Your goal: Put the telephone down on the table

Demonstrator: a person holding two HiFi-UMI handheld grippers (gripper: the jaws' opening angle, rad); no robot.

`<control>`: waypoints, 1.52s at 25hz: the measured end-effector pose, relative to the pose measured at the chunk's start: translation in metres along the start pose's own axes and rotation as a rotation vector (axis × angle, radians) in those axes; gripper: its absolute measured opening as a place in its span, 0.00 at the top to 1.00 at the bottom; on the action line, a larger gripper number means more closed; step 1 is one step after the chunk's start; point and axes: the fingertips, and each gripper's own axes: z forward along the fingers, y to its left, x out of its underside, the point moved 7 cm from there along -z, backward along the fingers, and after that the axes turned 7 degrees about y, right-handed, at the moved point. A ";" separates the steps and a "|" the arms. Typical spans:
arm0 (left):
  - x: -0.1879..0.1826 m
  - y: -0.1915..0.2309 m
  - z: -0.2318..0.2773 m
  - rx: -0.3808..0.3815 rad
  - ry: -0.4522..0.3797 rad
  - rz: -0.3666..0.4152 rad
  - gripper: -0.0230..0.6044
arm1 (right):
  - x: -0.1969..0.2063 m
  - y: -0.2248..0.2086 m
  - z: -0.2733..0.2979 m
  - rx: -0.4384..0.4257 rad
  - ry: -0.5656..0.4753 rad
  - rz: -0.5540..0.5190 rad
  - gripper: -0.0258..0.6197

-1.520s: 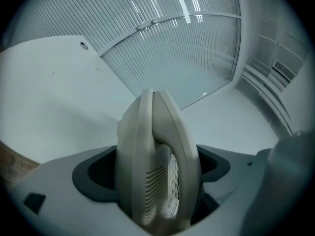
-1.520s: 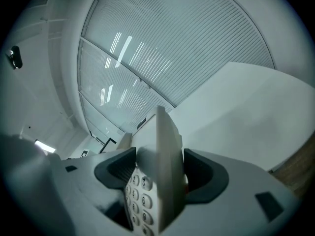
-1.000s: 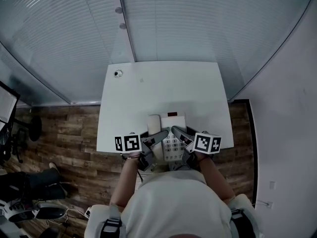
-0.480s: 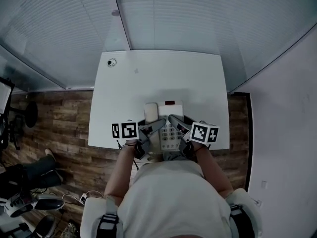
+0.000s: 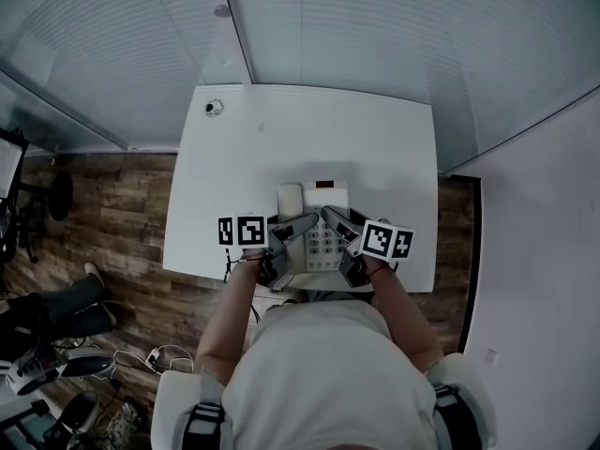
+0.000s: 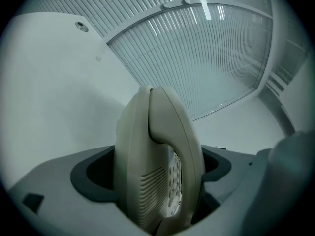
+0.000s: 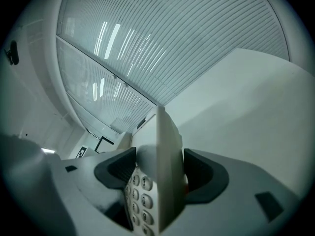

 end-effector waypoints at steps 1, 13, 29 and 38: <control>-0.003 0.004 0.005 -0.003 0.002 -0.007 0.25 | -0.004 -0.005 0.004 0.001 0.006 0.000 0.48; -0.017 0.033 0.028 -0.035 0.050 -0.053 0.23 | -0.016 -0.033 0.028 0.026 0.047 0.018 0.48; -0.028 0.042 0.037 -0.121 0.078 -0.033 0.22 | -0.019 -0.048 0.039 0.025 0.027 0.052 0.48; -0.026 0.043 0.039 -0.250 0.087 0.018 0.22 | -0.018 -0.049 0.041 0.058 0.021 0.018 0.48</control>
